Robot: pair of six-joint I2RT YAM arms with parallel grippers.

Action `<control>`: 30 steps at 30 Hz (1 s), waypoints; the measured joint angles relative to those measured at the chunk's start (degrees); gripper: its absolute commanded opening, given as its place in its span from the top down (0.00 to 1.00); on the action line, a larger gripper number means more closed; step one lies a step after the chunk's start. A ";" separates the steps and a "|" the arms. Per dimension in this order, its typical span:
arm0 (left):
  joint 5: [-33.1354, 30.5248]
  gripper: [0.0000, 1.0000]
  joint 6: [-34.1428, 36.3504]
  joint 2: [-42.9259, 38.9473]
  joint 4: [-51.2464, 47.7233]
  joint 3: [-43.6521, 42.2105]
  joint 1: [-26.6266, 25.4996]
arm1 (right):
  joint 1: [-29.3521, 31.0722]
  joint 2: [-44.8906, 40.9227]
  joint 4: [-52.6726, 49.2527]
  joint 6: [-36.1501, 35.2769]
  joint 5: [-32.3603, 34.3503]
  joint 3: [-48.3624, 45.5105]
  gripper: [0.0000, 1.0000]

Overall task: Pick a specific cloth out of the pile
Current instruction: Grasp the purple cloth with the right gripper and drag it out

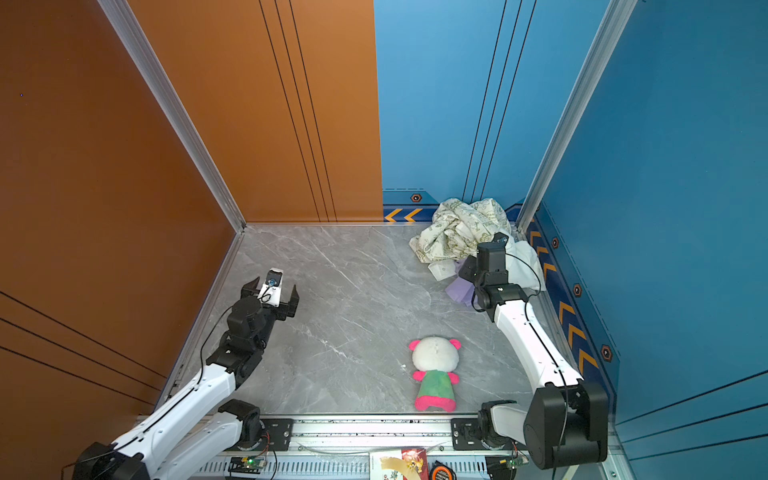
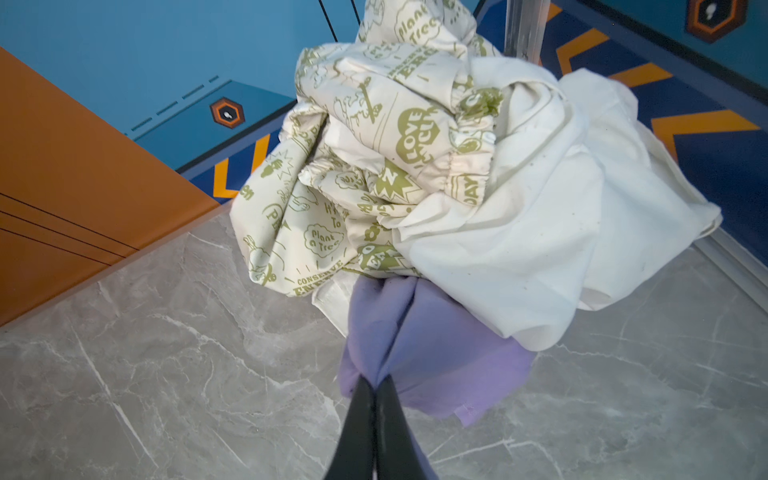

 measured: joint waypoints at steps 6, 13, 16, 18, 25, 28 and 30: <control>0.00 0.02 0.02 0.00 0.00 0.00 0.00 | -0.70 -2.40 -0.02 -0.24 0.15 4.22 1.00; 0.00 0.02 0.02 0.00 0.00 0.00 0.00 | -0.87 -2.89 -0.07 -0.85 0.20 8.52 1.00; 0.00 0.02 0.02 -0.02 0.00 0.00 0.00 | -0.87 -2.91 0.00 -1.16 0.17 9.99 1.00; 0.00 0.02 0.02 -0.09 0.00 0.00 0.00 | -0.87 -2.97 0.04 -1.33 0.15 10.82 1.00; -0.02 0.02 0.02 -0.11 0.00 0.00 -0.11 | -0.90 -3.06 0.04 -2.95 0.17 14.95 1.00; -0.02 0.02 0.02 -0.09 0.00 0.00 -0.37 | -0.90 -2.75 0.00 -3.87 0.15 18.51 1.00; -0.02 0.02 0.04 -0.11 0.00 0.00 -0.42 | -0.94 -2.23 0.35 -4.37 0.00 21.16 1.00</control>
